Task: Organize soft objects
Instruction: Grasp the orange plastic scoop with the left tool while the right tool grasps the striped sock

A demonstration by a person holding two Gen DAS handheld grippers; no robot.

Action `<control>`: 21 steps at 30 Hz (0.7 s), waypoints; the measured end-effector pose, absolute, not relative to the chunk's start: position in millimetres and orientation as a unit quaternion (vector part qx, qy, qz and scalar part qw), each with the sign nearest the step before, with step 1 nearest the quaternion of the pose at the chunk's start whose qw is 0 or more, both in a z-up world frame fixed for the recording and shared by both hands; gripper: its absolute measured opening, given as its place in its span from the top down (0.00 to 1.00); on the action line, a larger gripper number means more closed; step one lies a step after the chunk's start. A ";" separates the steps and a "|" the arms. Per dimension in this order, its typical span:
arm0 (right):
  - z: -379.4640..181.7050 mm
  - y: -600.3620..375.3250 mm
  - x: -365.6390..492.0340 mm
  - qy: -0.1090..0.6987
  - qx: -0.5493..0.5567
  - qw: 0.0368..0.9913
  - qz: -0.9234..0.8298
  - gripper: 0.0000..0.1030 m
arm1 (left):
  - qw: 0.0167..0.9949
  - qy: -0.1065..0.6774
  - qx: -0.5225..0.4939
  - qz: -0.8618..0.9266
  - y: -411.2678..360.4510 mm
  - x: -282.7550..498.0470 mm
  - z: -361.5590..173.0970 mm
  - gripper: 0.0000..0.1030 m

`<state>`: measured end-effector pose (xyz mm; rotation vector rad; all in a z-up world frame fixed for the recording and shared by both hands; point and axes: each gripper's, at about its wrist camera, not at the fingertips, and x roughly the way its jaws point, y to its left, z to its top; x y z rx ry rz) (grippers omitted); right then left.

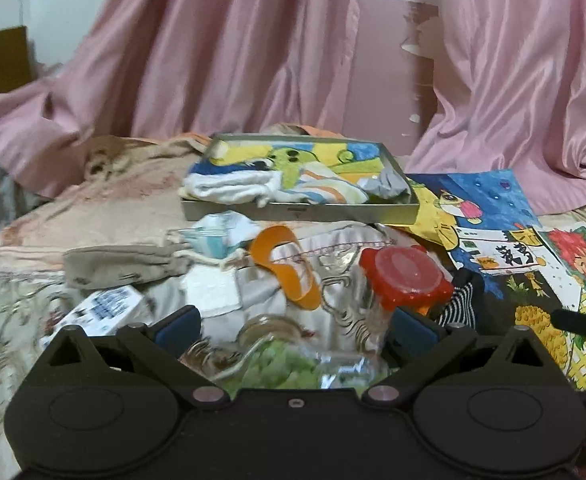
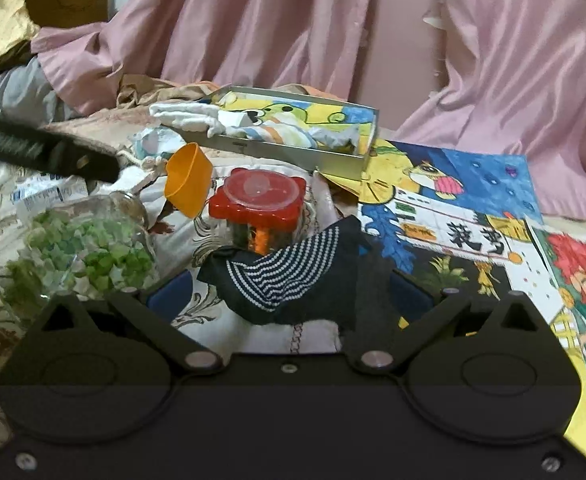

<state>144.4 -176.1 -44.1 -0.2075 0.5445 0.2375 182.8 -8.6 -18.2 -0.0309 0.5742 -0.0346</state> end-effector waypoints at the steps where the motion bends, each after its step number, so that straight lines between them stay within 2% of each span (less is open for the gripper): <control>1: -46.0 -173.6 147.4 0.266 -0.108 0.951 0.118 0.00 | 0.957 0.287 -0.014 -0.025 -7.8 191.9 -19.4 0.01; 11: -67.5 -156.5 193.3 0.288 -0.124 0.941 0.128 0.01 | 0.935 0.345 -0.007 -0.078 1.4 272.4 -30.9 0.11; 16: -80.8 -149.7 205.7 0.303 -0.144 0.933 0.133 0.01 | 0.918 0.383 -0.022 -0.097 8.8 304.2 -41.9 0.24; 20: -89.8 -144.9 209.3 0.320 -0.155 0.925 0.131 0.01 | 0.907 0.405 -0.044 -0.111 15.4 316.8 -57.1 0.30; 21: -91.3 -144.0 209.7 0.321 -0.156 0.925 0.129 0.01 | 0.902 0.413 -0.050 -0.113 16.9 319.7 -61.5 0.36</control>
